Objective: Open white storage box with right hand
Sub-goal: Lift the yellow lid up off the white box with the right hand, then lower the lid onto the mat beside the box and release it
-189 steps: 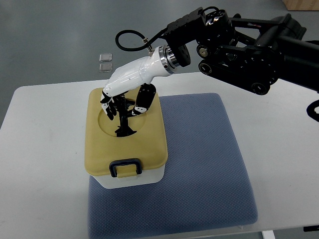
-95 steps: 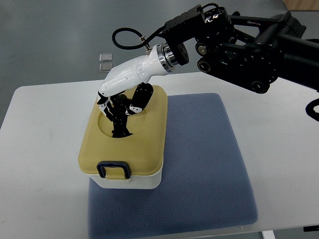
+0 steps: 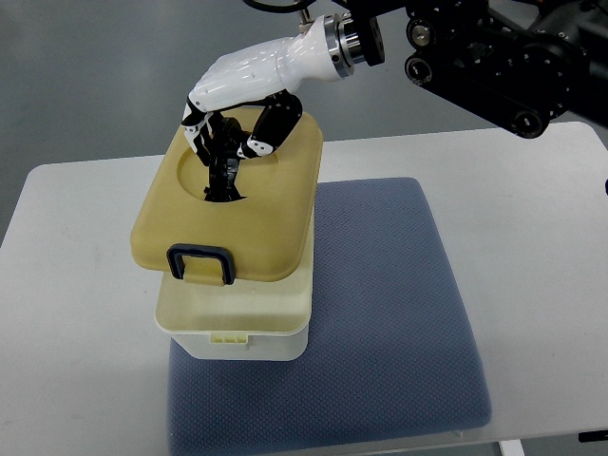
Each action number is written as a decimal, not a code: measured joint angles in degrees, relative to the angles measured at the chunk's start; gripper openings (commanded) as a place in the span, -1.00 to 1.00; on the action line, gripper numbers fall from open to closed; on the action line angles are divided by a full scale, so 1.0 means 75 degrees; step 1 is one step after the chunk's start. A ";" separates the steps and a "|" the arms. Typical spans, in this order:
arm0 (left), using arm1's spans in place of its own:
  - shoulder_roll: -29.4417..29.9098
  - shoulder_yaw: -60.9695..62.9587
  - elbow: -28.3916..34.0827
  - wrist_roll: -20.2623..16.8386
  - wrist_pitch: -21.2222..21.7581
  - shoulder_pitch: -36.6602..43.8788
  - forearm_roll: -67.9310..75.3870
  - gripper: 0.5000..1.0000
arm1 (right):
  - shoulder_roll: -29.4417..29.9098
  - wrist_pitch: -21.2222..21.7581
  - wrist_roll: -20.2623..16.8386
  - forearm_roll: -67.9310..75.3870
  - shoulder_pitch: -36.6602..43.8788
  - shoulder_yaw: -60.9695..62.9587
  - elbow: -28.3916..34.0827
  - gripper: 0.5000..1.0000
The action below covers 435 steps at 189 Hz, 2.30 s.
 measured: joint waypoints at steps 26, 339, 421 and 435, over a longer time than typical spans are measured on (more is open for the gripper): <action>0.0000 0.0000 0.0000 0.0000 0.0000 0.0000 0.0000 1.00 | -0.0577 -0.0120 0.0000 0.0063 -0.0192 0.0332 -0.0146 -1.00; 0.0000 0.0000 0.0000 0.0000 -0.0003 0.0001 0.0000 1.00 | -0.1775 -0.2887 -0.0001 0.0114 -0.4387 0.0170 -0.0957 -1.00; 0.0000 0.0000 0.0000 0.0000 0.0000 0.0000 0.0000 1.00 | -0.1480 -0.2878 -0.0001 0.0491 -0.4591 0.0277 -0.0967 0.63; 0.0000 0.0000 0.0000 0.0000 0.0000 0.0000 0.0000 1.00 | -0.1479 -0.2862 -0.0001 0.0715 -0.4591 0.0288 -0.0968 0.66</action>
